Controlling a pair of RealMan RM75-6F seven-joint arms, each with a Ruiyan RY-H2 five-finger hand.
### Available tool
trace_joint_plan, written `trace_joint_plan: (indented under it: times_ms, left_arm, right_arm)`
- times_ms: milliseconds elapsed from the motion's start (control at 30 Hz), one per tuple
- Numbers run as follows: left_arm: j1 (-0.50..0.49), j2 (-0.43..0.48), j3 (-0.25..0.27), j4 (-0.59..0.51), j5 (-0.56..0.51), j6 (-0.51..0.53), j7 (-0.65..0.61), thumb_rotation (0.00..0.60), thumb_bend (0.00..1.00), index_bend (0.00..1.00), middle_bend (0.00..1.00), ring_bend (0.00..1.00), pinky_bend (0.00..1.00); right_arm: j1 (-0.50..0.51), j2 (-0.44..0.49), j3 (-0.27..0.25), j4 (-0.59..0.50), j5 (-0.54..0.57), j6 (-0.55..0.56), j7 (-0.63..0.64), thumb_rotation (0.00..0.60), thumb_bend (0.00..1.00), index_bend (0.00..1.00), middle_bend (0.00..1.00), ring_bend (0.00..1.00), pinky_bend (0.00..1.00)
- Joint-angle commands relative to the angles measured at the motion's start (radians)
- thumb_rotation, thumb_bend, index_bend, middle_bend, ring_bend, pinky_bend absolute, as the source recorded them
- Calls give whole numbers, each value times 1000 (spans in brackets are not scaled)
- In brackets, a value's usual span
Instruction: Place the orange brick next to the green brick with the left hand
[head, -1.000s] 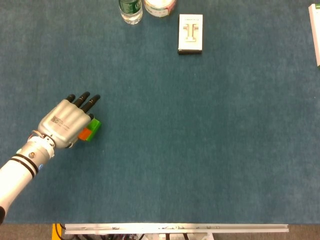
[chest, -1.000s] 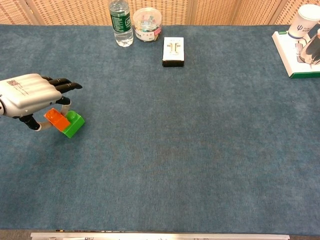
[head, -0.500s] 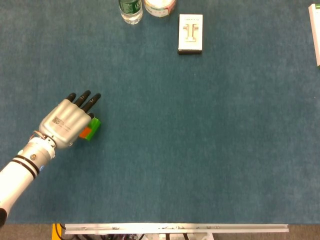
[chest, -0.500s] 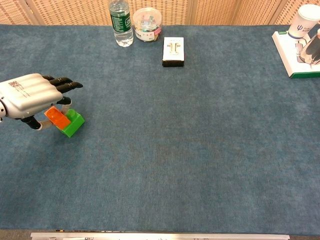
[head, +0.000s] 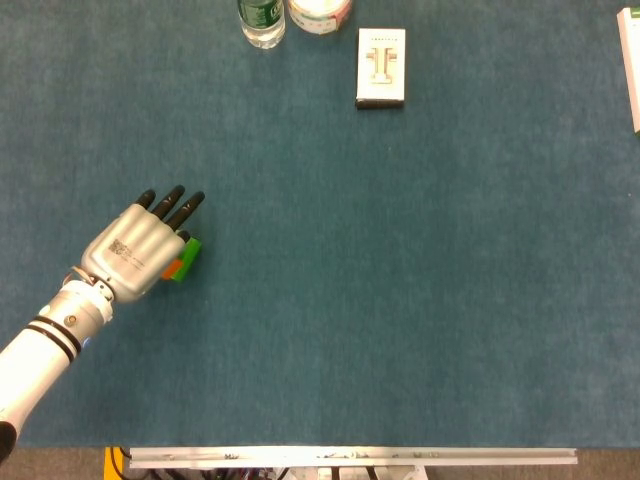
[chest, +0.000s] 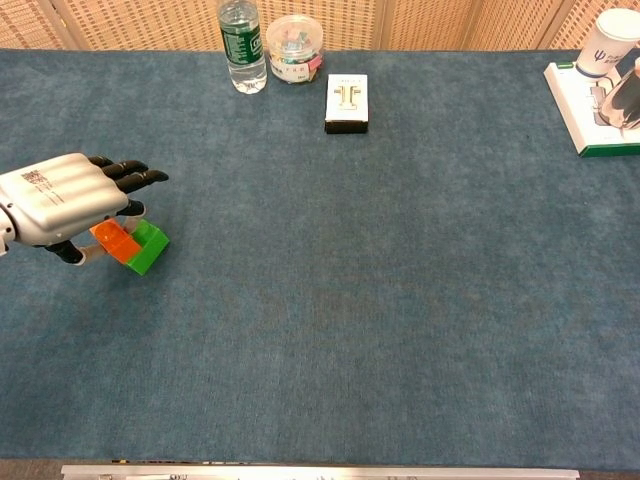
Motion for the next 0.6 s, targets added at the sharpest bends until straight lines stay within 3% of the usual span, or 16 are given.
trace_joint_plan:
  times_ms: [33,600]
  left_arm:
    - [0,-2,-2,3,-8,-6,3,600,353,621,0,0,189]
    - [-5,-16,-7,3,-54,-16,49,600,353,620,0,0,189]
  right_arm:
    - [0,0,0,1,0,0,0,600,435,632,547,418,462]
    - [1,0,0,1,0,-3,0,600,435,632,548,418,462]
